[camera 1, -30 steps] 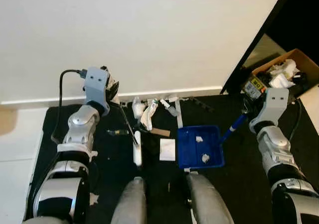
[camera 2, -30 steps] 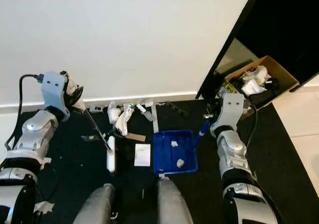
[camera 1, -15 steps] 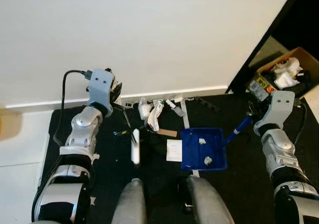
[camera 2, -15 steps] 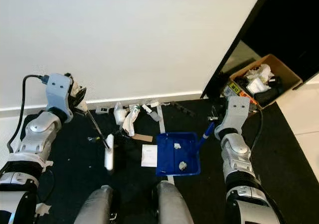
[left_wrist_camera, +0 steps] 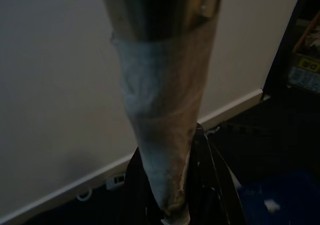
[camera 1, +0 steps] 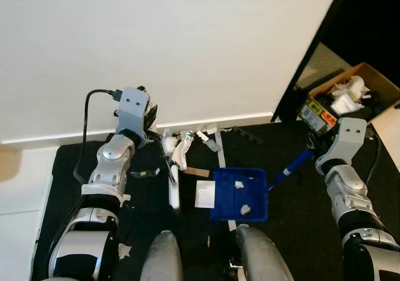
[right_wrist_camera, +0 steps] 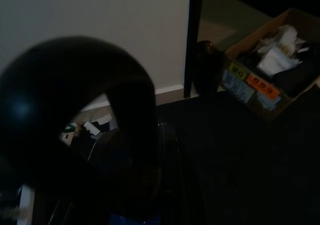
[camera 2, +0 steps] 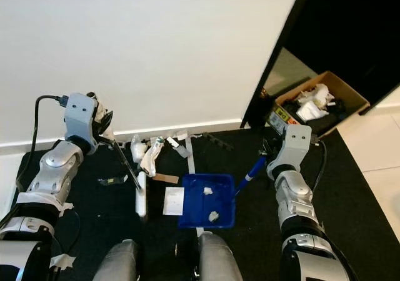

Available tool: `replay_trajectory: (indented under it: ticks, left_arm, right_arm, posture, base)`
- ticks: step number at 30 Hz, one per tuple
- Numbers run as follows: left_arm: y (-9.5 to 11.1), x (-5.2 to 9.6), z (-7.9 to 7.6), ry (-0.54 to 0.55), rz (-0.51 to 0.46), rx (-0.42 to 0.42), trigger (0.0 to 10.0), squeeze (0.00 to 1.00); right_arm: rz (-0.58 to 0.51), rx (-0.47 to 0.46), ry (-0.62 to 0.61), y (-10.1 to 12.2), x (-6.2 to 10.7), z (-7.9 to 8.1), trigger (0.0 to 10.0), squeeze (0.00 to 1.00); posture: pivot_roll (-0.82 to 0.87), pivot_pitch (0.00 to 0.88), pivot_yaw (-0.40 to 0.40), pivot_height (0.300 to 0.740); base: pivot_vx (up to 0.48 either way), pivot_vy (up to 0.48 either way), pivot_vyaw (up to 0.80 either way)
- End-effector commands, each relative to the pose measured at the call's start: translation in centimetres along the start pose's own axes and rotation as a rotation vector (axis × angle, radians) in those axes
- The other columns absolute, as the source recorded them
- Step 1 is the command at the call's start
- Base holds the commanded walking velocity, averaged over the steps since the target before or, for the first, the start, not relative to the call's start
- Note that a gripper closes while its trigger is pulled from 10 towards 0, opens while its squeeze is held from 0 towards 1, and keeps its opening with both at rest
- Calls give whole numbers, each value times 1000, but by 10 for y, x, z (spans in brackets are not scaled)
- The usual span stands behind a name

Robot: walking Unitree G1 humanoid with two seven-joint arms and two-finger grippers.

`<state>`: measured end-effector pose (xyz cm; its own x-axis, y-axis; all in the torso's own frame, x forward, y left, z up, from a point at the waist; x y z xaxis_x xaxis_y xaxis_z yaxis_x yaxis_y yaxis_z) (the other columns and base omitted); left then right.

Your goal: Sweep floor

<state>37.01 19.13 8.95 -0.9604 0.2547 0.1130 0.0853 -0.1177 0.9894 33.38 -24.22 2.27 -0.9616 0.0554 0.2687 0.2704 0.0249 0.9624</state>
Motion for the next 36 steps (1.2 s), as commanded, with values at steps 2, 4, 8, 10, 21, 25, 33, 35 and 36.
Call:
replay_trajectory:
  ticks: [2,4,8,10,21,25,33,35,36]
  left_arm:
    - [0,4,11,30,6,-33,10000,0]
    - [0,4,12,34,5,-34,10000,0]
    - [0,5,14,41,7,-29,10000,0]
    - [0,5,15,54,5,-16,10000,0]
    - [-2,5,15,73,7,0,10000,0]
    - [-3,7,23,154,-13,63,10000,0]
    - [-4,10,32,189,-13,80,10000,0]
    - [-4,10,32,190,-13,80,10000,0]
    - [-4,11,33,192,-13,79,10000,0]
  right_arm:
    - [-8,-12,32,3,-3,9,10000,0]
    - [-9,-9,36,5,-4,10,10000,0]
    - [-11,-5,42,6,-5,10,10000,0]
    - [-14,-1,47,7,-5,11,10000,0]
    - [-46,40,63,21,-10,10,10000,0]
    - [-63,68,73,31,-14,7,10000,0]
    - [-76,88,87,38,-16,9,10000,0]
    - [-76,89,88,38,-16,9,10000,0]
    - [-76,90,90,38,-16,9,10000,0]
  posture:
    - [34,97,2,740]
    - [35,98,2,740]
    - [34,97,2,740]
    - [30,95,1,740]
    - [19,87,-10,740]
    - [15,79,-24,740]
    - [13,79,-29,740]
    - [13,79,-29,740]
    - [13,82,-30,740]
  base:
    - [0,0,0]
    - [0,0,0]
    - [0,0,0]
    - [0,0,0]
    - [0,-393,0]
    - [0,0,0]
    - [0,0,0]
    - [0,0,0]
    - [0,0,0]
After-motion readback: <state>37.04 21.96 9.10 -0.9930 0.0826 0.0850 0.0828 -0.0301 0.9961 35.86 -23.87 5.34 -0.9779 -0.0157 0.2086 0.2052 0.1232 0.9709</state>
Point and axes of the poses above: a point about 5 cm out from each wrist's last joint towards the gripper, its own x axis pointing back from the gripper into the wrist, its own y axis along the axis of the wrist's last joint, z = x × y, the point moved 4 cm from there along -x, pointing out of the wrist towards the gripper, and after that the axes turned 8 degrees about x, right-handed, at the moved point
